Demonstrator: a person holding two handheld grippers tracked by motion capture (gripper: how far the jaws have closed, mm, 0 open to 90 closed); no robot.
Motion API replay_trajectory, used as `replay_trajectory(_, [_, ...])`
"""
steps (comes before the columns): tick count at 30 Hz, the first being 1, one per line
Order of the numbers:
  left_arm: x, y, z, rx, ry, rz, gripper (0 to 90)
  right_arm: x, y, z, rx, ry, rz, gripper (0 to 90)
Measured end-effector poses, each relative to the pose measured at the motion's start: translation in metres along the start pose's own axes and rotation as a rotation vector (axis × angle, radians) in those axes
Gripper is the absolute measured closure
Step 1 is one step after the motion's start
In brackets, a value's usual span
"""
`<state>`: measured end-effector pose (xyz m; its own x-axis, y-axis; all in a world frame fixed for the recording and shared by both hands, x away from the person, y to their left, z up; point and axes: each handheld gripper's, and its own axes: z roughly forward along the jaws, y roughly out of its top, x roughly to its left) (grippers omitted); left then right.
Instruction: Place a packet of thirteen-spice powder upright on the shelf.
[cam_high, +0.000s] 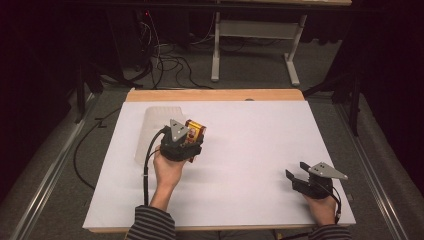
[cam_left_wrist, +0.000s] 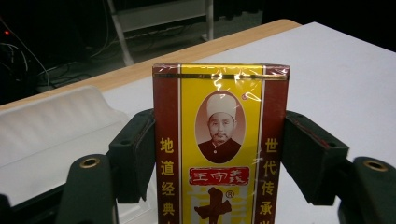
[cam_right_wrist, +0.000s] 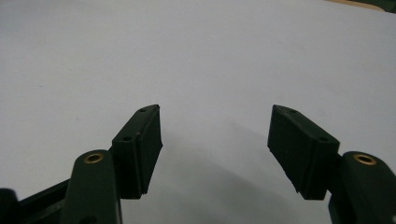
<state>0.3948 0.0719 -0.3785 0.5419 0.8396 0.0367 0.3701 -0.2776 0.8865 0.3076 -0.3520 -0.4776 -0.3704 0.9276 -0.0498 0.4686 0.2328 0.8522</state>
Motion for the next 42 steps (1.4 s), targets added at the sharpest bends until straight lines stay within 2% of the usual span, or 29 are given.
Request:
replay_trajectory(11, [0.016, -0.007, -0.011, -0.016, 0.045, -0.038, 32.9, 0.000, 0.000, 0.000, -0.002, -0.001, -0.002, 35.7])
replay_trajectory(16, [0.021, -0.012, -0.013, -0.009, 0.073, -0.033, 32.8, 0.001, 0.000, -0.001, -0.003, -0.002, 0.004, 35.7])
replay_trajectory(23, [0.029, -0.019, -0.017, -0.011, 0.104, -0.054, 32.9, 0.001, 0.000, -0.001, -0.004, -0.001, 0.004, 35.7])
replay_trajectory(33, [0.035, -0.026, -0.022, -0.010, 0.130, -0.063, 32.8, 0.001, 0.000, -0.001, -0.007, -0.003, 0.006, 35.7])
replay_trajectory(39, [0.043, -0.036, -0.027, -0.009, 0.145, -0.096, 32.8, 0.001, 0.000, -0.001, -0.007, -0.003, 0.006, 35.7])
replay_trajectory(42, [0.046, -0.039, -0.028, -0.008, 0.154, -0.097, 32.8, 0.001, 0.000, -0.001, -0.005, -0.005, 0.005, 35.7])
